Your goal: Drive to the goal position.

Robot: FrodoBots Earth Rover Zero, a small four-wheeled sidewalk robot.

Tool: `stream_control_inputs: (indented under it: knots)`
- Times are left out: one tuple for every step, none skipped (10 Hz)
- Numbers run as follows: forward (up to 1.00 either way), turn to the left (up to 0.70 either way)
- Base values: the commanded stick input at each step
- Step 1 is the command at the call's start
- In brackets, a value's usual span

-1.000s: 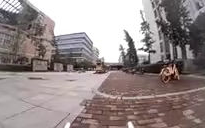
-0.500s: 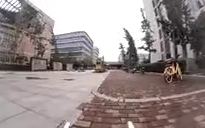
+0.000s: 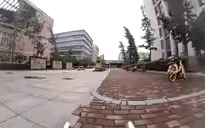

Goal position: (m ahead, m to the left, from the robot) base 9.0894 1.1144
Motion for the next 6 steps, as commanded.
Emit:
stream_control_inputs:
  knots:
    - [0.45,0.00]
    - [0.45,0.00]
    - [0.45,0.00]
    - [0.45,0.00]
    - [0.45,0.00]
    - [0.45,0.00]
